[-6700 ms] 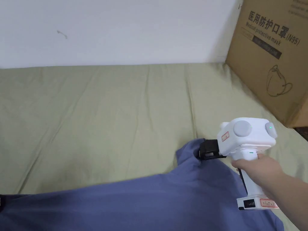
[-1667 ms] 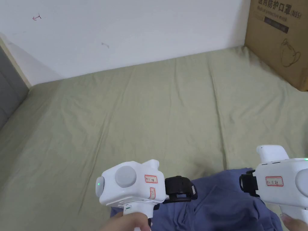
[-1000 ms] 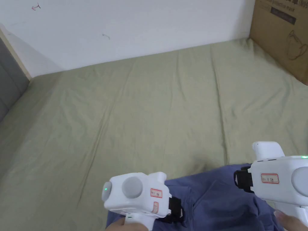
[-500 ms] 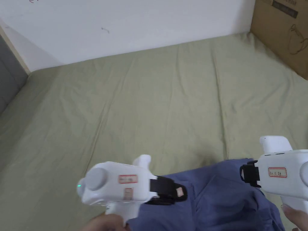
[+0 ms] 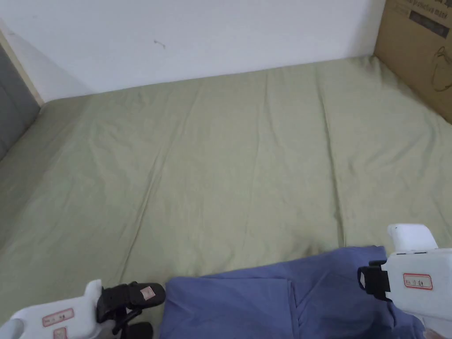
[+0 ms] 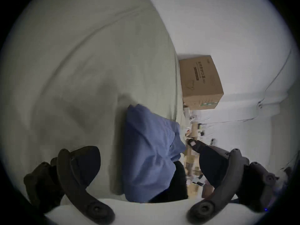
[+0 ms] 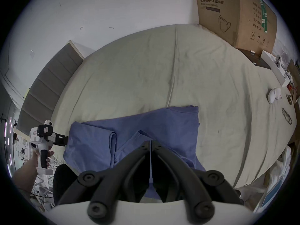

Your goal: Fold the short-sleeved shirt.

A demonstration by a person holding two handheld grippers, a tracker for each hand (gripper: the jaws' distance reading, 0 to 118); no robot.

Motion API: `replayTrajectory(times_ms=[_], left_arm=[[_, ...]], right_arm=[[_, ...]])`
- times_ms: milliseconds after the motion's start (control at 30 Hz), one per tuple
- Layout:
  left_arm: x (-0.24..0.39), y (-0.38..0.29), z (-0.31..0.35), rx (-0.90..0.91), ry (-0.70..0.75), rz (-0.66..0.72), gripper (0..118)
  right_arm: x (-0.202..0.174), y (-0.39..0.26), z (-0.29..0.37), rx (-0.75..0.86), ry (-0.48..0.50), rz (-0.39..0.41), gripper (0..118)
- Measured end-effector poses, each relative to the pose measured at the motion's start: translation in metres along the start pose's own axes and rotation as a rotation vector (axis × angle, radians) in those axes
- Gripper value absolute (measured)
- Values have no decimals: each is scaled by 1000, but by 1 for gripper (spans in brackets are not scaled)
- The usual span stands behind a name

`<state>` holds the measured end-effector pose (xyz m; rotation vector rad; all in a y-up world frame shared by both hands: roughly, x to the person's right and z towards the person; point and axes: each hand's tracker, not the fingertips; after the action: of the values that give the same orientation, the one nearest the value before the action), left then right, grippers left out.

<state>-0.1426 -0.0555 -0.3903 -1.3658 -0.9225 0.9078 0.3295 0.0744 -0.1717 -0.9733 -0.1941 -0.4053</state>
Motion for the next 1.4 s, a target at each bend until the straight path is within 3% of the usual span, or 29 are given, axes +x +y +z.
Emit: replayTrajectory(times_ms=[133,400,433,467,500,533,600,633,700,967,1067,1167,1200,1300,1400], left_arm=[[-18,13,-38,-95,-247,27,118],[-30,18,-64,-142,-338,94,117],[-32,18,-61,-125,-309,92,110],[-36,19,-61,-106,-250,95,85],[-37,16,-65,-93,-143,116,45],[-43,15,-70,-88,58,127,7],[-22,13,-68,-75,-12,32,7],[-13,5,-67,-92,87,-39,7],[2,-2,-64,-44,154,-37,7],[105,-36,-20,91,639,-478,7],[121,-33,14,150,910,-551,7],[136,-41,23,140,1224,-743,7],[140,-43,26,158,1239,-747,7],[151,-42,29,203,1056,-600,7],[169,-41,10,211,977,-597,7]], right_arm=[[2,2,-2,-20,-17,11,1],[6,11,-8,-27,-43,-11,1],[5,11,-9,-29,-40,-8,0],[4,11,-11,-34,-35,-7,1],[3,11,-12,-39,-26,-11,1],[2,10,-13,-43,-15,-15,1],[-2,9,-14,-49,0,-13,0],[-4,9,-14,-51,3,-7,1],[-10,8,-12,-50,10,9,1],[-17,3,-1,-27,45,28,1],[-16,1,2,-20,63,21,1],[-15,-2,4,-5,74,20,1],[-14,-3,4,-1,76,17,0],[-13,-4,4,2,84,5,1],[-14,-3,6,3,88,6,1]])
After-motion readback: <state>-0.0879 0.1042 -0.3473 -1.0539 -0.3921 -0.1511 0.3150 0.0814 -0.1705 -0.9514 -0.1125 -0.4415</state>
